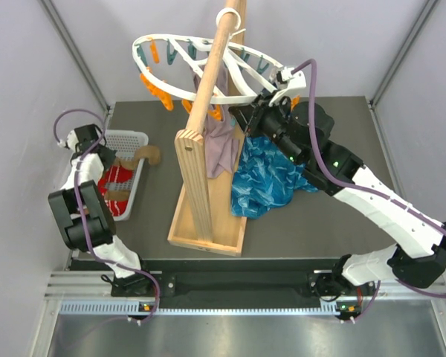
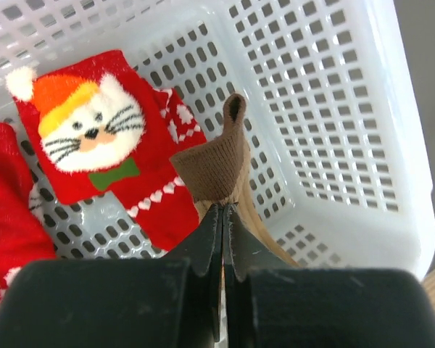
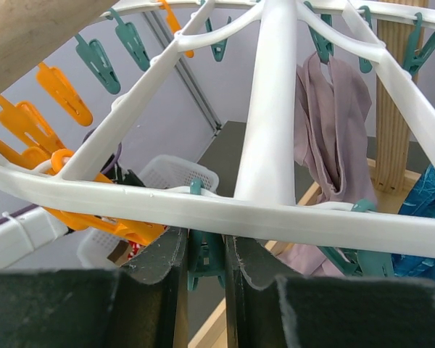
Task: Clip the socks to the hanger
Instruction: Pick up the sock from the bin.
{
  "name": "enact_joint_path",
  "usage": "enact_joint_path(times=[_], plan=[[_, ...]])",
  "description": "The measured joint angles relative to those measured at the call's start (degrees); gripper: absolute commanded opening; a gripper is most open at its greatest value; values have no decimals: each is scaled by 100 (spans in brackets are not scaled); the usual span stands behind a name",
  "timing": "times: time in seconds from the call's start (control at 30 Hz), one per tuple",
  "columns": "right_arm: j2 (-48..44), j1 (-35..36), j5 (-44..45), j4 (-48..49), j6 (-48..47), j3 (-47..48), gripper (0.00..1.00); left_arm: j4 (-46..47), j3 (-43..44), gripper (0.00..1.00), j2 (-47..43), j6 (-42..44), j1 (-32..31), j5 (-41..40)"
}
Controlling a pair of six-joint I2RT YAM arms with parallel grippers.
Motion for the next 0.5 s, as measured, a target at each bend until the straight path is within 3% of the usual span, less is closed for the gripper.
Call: enact_joint_path(times=[0.33, 0.47, 0.5], plan=[[-22, -2, -7, 22, 0, -33, 0, 179, -396, 3, -33, 144, 0, 315], [-24, -2, -7, 22, 0, -35, 0, 164, -131, 16, 442, 186, 0, 330], [-24, -2, -9, 20, 0, -35, 0, 157, -52, 29, 592, 175, 0, 332]])
